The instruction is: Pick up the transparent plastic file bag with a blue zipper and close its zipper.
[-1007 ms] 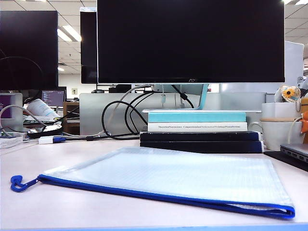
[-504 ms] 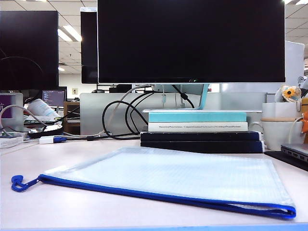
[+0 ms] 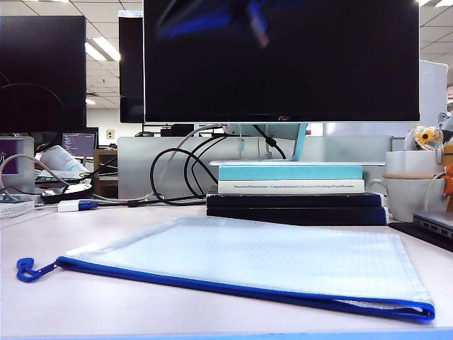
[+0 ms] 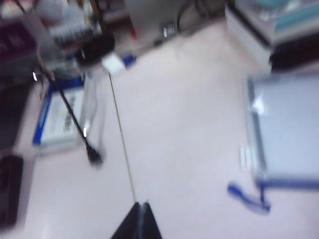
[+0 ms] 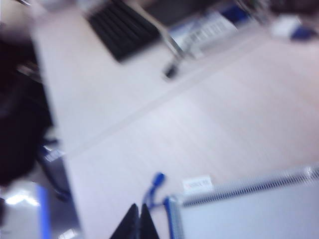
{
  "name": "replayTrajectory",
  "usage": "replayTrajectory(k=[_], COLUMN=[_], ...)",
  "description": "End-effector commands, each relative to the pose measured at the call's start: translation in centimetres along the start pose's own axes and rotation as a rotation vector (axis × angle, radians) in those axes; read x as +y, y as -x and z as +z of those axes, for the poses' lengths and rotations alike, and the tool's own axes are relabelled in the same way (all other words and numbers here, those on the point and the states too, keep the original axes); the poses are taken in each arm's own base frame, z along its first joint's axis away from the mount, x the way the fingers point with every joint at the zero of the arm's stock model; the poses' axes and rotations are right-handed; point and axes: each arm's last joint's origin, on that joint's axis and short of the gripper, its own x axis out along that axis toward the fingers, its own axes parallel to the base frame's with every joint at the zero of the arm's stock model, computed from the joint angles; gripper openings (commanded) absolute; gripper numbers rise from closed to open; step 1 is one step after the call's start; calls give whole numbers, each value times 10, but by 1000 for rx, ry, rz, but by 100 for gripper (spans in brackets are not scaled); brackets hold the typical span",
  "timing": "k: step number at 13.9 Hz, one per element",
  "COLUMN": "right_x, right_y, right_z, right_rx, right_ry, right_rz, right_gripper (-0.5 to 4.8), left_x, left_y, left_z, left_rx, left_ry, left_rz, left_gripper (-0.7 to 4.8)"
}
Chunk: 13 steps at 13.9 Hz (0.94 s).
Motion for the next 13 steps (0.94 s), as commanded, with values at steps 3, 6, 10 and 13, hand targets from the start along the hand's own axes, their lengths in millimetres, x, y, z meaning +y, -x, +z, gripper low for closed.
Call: replayTrajectory(k=[3,6,10,13], right_x=[15,7,10,23], right_y=[-45,-105,-145,-162], right_z=[-6,-25,-50,-60], right_rx=[148,334,397,367], right_ry=[57,52,60,99], right_rz=[-14,0,50,74], right_gripper=[-1,171,171,171], left_x=[-1,0,-4,-4], left_y=[-15,-33,-29,-29], left_z=[-7,-7,-16,-17], left_rx=[189,275,366,373], left_ry=[-38,-145,-221,-217], left_rz=[-71,-161,-222,-226], left_gripper=[-5,103,158,157])
